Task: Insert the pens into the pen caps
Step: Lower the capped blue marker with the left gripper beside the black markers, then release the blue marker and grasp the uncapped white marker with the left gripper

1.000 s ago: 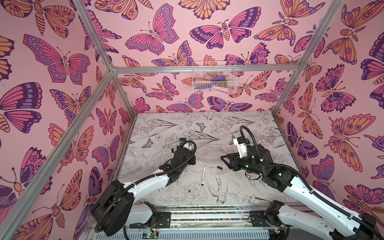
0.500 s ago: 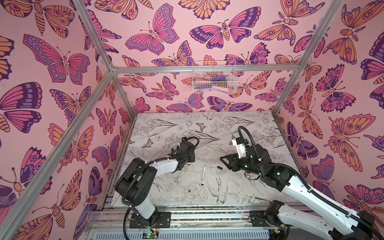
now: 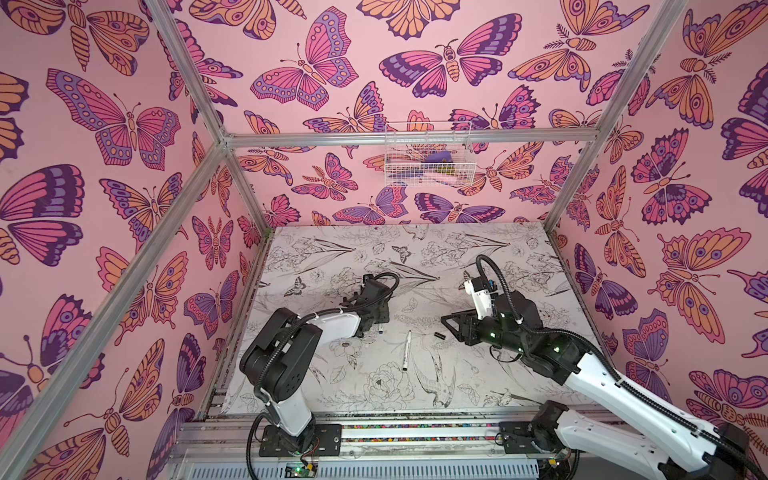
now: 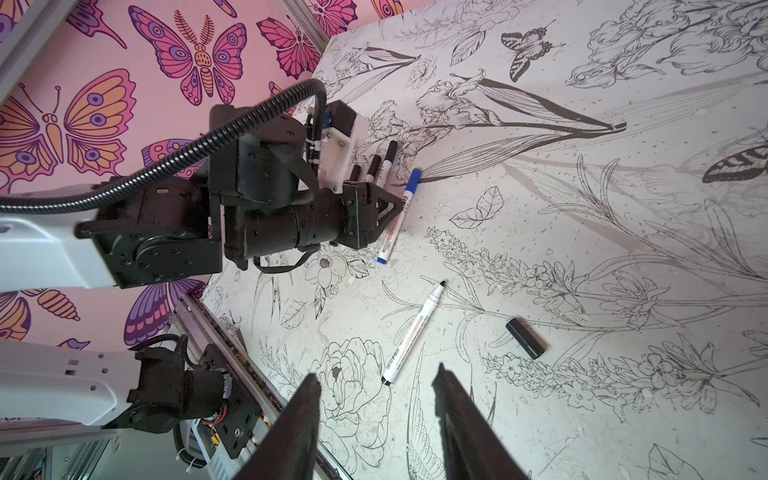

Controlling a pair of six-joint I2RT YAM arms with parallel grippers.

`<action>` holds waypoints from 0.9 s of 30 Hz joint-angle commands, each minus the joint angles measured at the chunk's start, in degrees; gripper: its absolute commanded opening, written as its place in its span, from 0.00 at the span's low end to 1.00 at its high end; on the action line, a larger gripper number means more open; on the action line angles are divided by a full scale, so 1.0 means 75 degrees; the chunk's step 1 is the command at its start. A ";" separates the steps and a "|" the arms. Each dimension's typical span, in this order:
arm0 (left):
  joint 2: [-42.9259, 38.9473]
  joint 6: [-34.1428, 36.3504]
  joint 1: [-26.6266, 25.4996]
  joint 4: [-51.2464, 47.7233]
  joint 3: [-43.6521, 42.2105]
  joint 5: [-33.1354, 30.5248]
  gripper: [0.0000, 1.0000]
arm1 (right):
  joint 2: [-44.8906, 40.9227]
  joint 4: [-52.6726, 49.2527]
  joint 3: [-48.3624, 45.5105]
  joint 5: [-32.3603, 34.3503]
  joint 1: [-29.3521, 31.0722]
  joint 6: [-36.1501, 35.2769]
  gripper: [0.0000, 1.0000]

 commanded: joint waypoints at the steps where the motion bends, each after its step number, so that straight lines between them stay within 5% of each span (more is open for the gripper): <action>1: -0.0296 0.0006 0.0049 -0.0274 0.0104 0.0146 0.40 | -0.0130 -0.0118 -0.0041 -0.0012 -0.0028 0.0073 0.47; 12: -0.1713 0.1637 -0.1527 -0.1399 -0.0469 0.1142 0.54 | -0.0088 -0.0300 -0.0041 0.0247 -0.0026 0.0004 0.47; 17: -0.1365 0.1916 -0.1825 -0.1553 -0.0387 0.2079 0.53 | 0.0084 -0.0438 -0.0029 0.0269 -0.0026 0.0098 0.47; 27: -0.0224 0.2013 -0.2546 -0.2958 -0.0046 0.1657 0.53 | 0.0027 -0.0547 0.0005 0.0513 -0.0035 0.0051 0.47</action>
